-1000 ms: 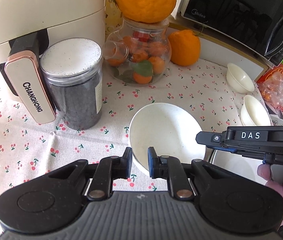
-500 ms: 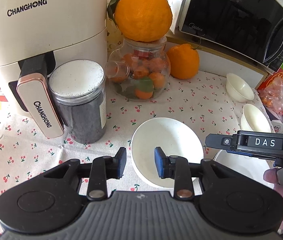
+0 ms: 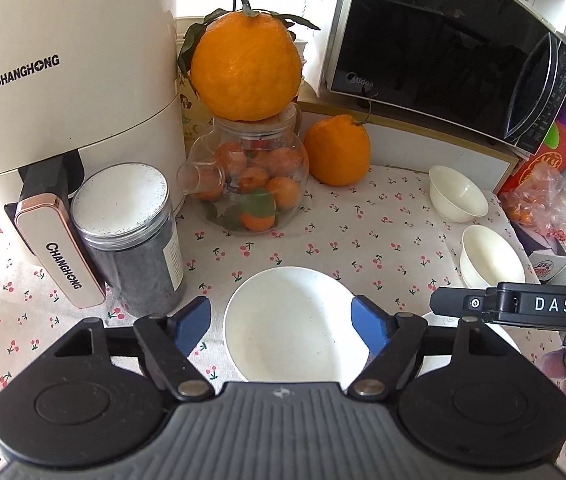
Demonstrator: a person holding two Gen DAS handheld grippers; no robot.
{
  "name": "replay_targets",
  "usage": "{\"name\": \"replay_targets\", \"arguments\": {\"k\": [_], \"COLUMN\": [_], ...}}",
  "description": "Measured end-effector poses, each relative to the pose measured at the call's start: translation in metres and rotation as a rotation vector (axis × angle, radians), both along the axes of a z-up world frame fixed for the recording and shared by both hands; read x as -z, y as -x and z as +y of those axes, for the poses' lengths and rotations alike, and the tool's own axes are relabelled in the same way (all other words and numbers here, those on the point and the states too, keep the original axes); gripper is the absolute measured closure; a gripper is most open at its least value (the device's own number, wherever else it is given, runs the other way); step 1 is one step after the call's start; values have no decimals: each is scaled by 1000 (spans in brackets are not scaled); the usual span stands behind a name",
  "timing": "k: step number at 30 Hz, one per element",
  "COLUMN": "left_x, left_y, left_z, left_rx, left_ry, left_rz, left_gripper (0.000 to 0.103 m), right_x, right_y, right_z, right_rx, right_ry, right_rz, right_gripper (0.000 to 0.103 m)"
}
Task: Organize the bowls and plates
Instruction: 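Open both tools to release the white bowl and withdraw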
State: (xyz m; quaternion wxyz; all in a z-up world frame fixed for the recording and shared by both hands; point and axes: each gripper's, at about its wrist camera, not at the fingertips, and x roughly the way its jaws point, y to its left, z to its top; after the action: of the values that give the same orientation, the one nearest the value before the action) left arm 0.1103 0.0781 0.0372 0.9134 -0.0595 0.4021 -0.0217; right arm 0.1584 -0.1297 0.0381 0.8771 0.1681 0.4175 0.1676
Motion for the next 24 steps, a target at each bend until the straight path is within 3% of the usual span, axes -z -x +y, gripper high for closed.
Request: {"name": "replay_targets", "arguments": {"k": [10,19,24], "left_x": [-1,2,6], "left_y": [-4,-8,-11], "left_z": [-32,-68,-88], "left_rx": [29,66,83], "left_ry": [-40,-70,-98], "left_rz": [-36,-43,-42], "left_gripper": [15,6,1], "right_x": [-3,4,9], "right_y": [13,18,16], "right_z": [-39,-85,-111], "right_rx": [27,88,136], "right_ry": [100,105,101], "right_rz": [-51,-39,-33], "right_gripper": [22,22,17]}}
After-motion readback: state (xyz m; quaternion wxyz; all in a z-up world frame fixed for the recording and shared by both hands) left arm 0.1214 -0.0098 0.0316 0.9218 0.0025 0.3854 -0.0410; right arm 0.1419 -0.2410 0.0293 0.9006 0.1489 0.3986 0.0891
